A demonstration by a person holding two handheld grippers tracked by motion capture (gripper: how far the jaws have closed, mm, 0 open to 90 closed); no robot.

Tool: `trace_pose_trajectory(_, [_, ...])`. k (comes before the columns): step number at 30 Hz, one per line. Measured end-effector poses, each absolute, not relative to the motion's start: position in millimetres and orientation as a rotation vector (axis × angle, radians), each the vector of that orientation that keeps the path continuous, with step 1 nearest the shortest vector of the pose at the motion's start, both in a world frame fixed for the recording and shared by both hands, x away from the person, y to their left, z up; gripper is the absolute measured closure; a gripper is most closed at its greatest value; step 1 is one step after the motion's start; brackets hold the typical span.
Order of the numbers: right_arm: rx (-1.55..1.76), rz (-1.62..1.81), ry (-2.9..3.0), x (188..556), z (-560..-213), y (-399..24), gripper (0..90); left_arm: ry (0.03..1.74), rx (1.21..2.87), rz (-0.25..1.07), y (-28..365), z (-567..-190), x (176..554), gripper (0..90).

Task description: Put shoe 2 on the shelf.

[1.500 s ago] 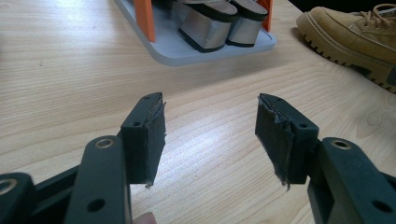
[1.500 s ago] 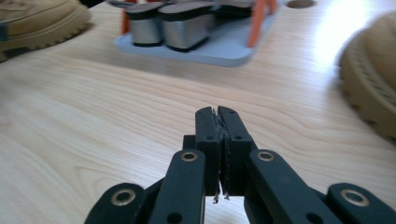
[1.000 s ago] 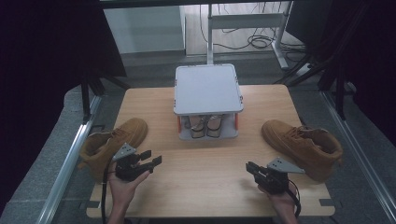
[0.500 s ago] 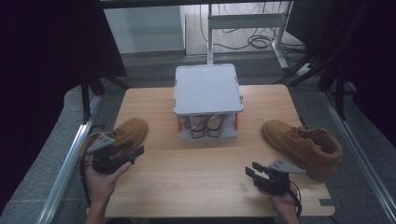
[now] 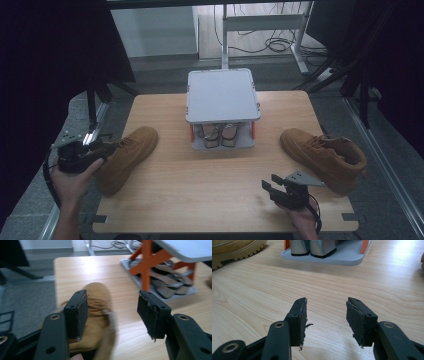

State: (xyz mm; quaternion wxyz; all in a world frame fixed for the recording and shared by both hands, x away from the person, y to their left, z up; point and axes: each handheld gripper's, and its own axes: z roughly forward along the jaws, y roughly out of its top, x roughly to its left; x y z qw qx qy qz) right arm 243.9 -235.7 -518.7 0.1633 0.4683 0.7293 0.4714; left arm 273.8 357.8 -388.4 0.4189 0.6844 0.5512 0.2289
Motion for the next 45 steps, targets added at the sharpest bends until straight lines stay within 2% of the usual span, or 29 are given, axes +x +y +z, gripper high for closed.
trace_pose_trajectory(10, [1.357,1.345,2.066,244,-520,-237,50.5,1.5,1.739,0.55,398,-409,282,43.9])
trace_pose_trajectory(25, [1.372,1.331,2.058,244,-521,-237,50.1,1.567,1.899,0.449,402,-428,312,50.4])
trace_pose_trajectory(28, [1.378,1.327,2.058,244,-522,-237,50.0,1.575,1.891,0.405,403,-431,316,53.8])
trace_pose_trajectory(35, [1.385,1.323,2.052,245,-522,-238,50.0,1.633,1.911,0.415,401,-430,319,67.5])
trace_pose_trajectory(45, [1.338,1.362,2.043,241,-503,-242,50.0,1.633,1.924,0.422,400,-429,320,73.8])
